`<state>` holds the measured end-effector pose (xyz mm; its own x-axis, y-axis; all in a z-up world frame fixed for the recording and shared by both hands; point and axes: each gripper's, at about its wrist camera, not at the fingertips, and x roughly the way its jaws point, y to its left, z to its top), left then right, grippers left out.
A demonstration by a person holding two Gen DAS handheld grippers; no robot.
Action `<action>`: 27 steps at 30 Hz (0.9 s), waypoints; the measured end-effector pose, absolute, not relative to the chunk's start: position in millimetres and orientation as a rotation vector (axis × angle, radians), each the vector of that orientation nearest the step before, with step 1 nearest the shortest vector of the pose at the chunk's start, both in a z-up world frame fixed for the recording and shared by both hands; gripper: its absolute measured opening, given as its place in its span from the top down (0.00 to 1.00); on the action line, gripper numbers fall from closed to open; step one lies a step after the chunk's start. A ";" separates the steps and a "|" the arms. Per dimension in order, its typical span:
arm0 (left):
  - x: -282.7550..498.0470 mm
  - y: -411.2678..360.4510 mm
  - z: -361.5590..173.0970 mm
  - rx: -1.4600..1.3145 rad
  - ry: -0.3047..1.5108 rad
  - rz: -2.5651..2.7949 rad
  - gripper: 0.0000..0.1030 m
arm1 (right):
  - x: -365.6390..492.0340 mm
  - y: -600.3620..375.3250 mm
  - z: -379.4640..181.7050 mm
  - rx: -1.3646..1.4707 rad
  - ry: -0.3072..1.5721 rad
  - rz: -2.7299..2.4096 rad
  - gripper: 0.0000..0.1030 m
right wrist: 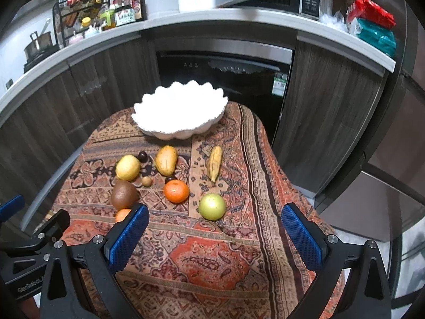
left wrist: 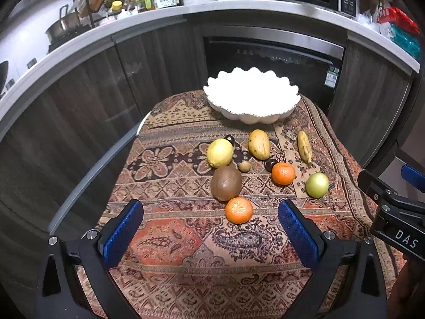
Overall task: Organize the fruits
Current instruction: 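Grasp the tangerine with the left gripper while the right gripper grasps the green apple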
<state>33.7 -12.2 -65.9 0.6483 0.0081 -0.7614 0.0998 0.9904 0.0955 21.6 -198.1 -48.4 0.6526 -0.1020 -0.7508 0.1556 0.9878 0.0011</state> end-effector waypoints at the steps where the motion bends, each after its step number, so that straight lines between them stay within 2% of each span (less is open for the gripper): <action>1: 36.8 -13.1 -71.1 0.135 0.865 -0.056 0.00 | 24.2 -198.9 -53.6 0.066 0.849 -0.148 0.02; 11: 65.4 -24.5 -132.1 0.109 0.917 -0.075 0.01 | 54.1 -203.5 -97.3 0.008 0.861 -0.146 0.02; 16: 75.9 -27.9 -162.5 0.077 0.950 -0.047 0.14 | 73.1 -205.3 -121.9 -0.025 0.884 -0.127 0.02; 20: 84.3 -28.7 -176.7 0.064 0.952 -0.033 0.16 | 86.5 -207.6 -141.0 -0.041 0.901 -0.130 0.02; 23: 87.7 -30.9 -184.7 0.060 0.943 -0.033 0.16 | 92.3 -208.6 -151.6 -0.033 0.914 -0.125 0.04; 27: 90.2 -33.0 -197.9 0.060 0.958 -0.033 0.16 | 99.0 -207.3 -166.2 -0.039 0.941 -0.105 0.11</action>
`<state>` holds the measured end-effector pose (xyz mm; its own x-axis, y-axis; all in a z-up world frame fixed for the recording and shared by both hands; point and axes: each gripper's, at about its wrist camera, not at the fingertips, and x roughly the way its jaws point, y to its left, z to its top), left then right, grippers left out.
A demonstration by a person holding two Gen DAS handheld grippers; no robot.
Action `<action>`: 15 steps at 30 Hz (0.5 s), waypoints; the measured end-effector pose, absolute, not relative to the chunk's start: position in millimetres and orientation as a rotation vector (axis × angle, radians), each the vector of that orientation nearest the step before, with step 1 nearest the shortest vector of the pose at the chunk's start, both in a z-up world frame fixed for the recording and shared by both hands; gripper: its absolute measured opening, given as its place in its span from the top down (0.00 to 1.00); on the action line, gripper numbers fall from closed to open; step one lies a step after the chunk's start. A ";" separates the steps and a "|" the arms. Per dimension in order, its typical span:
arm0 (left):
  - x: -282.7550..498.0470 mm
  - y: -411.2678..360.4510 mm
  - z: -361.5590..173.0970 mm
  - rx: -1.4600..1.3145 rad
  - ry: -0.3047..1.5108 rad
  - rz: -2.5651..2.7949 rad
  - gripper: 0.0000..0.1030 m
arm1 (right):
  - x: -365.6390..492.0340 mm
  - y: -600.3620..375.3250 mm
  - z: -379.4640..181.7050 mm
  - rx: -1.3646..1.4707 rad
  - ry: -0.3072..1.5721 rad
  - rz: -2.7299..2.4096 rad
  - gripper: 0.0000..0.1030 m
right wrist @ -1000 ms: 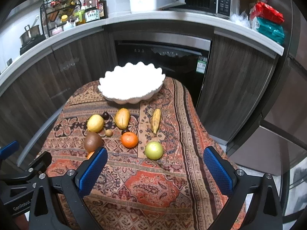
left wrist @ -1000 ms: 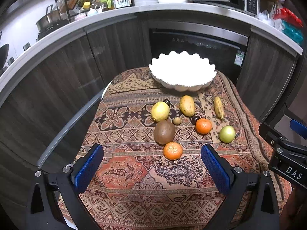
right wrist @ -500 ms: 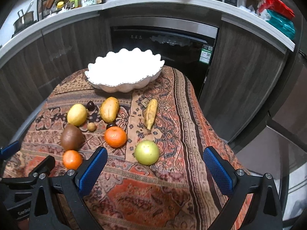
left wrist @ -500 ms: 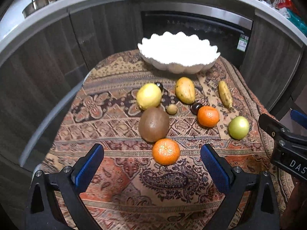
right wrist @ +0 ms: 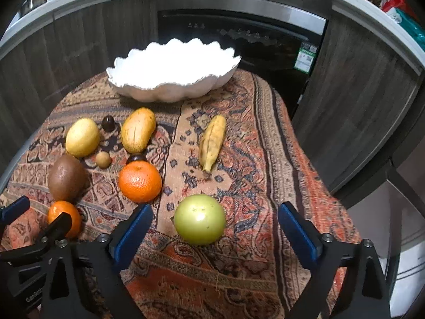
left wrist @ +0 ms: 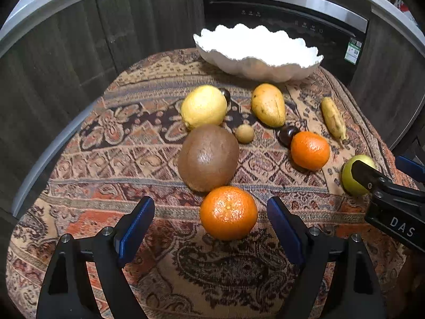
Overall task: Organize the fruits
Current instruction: 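Grasp the tangerine with the left gripper while the right gripper grasps the green apple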
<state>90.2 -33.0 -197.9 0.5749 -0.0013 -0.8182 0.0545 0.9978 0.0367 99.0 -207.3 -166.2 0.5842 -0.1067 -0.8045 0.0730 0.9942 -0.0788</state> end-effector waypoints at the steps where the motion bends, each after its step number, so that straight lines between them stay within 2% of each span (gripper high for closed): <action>1: 91.0 -33.3 -200.8 0.060 0.963 -0.033 0.18 | 100.3 -207.3 -169.6 -0.038 0.949 -0.101 0.14; 10: 97.7 -35.1 -216.8 0.046 1.002 -0.045 0.38 | 108.2 -208.5 -194.5 -0.007 1.000 -0.076 0.32; 12: 98.0 -36.3 -218.5 0.039 1.007 -0.058 0.42 | 109.7 -209.6 -199.6 0.003 1.016 -0.069 0.39; 15: 96.9 -39.6 -219.0 0.047 1.001 -0.075 0.51 | 110.7 -209.5 -203.1 0.024 1.020 -0.052 0.45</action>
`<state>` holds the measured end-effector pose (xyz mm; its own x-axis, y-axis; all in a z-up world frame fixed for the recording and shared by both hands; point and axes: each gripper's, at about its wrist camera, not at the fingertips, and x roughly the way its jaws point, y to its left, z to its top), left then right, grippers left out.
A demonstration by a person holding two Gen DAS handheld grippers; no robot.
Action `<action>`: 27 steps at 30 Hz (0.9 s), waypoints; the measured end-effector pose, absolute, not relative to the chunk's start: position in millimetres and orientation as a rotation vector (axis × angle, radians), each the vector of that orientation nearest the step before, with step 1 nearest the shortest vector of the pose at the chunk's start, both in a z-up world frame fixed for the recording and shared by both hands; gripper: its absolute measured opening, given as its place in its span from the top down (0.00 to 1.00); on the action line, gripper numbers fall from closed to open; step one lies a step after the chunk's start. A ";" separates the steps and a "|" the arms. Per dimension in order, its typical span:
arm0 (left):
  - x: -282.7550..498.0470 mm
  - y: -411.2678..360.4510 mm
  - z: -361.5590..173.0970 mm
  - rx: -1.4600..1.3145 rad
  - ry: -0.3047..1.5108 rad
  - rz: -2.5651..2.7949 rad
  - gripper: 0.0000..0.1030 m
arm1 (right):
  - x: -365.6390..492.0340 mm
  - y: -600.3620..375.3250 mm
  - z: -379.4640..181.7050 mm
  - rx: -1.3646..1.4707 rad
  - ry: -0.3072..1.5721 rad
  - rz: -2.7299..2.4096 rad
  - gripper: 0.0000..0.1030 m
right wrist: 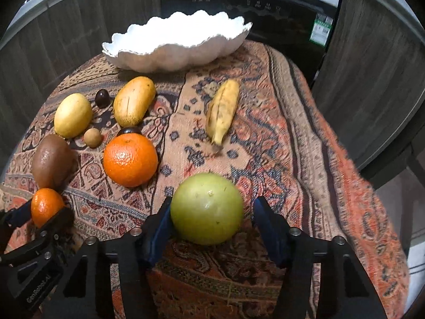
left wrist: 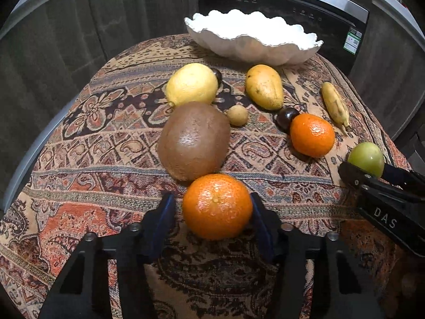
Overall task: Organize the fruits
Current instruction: 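Grasp the tangerine with the left gripper while the right gripper grasps the green apple, then carry the tangerine and green apple in both grippers over the white bowl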
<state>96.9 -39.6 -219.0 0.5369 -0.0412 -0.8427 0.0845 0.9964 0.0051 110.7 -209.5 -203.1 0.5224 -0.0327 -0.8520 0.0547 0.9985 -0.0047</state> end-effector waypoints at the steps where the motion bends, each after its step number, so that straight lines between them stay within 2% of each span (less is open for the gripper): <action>1: 96.4 -40.5 -218.7 0.050 0.999 -0.081 0.55 | 110.6 -208.8 -202.6 0.021 1.016 -0.047 0.50; 12: 91.0 -41.3 -212.5 0.077 0.982 -0.079 0.56 | 106.7 -209.6 -198.3 0.016 1.009 -0.050 0.52; 27: 77.5 -47.3 -182.0 0.095 0.909 -0.097 0.56 | 85.2 -216.0 -156.8 0.022 0.889 -0.079 0.52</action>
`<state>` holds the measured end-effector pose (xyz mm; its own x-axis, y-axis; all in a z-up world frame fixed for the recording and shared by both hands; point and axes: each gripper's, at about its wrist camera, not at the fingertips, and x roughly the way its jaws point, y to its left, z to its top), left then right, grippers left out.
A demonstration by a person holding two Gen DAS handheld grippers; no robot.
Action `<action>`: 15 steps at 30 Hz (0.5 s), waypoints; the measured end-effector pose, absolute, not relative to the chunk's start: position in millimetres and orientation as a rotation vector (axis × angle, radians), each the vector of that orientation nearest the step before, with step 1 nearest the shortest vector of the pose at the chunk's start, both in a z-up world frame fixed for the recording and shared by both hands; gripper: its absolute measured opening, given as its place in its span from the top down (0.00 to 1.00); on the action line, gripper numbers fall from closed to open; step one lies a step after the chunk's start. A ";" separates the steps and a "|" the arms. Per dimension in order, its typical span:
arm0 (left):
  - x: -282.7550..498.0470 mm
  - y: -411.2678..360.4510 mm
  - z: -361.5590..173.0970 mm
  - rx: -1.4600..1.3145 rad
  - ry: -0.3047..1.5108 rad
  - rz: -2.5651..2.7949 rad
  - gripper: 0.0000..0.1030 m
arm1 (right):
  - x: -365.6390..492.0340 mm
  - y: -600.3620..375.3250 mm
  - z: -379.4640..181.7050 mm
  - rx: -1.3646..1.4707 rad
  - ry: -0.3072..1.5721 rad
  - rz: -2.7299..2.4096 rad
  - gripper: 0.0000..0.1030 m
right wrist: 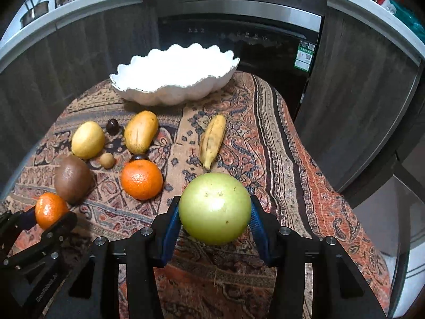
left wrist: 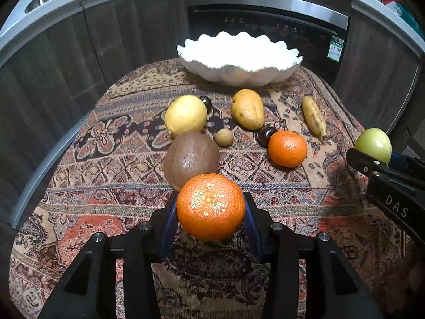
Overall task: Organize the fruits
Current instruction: 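Carry the tangerine and green apple in both grippers over the white bowl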
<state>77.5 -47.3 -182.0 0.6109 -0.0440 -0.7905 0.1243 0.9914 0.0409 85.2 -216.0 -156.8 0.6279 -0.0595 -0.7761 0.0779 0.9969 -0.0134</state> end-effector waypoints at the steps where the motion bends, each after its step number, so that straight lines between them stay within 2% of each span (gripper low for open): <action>1: 77.0 -46.9 -179.6 0.094 0.906 -0.097 0.56 | 85.1 -215.9 -155.3 0.026 0.889 -0.076 0.52; 15: 87.8 -37.3 -136.1 0.062 0.849 -0.085 0.56 | 85.7 -207.7 -123.5 0.033 0.869 -0.058 0.52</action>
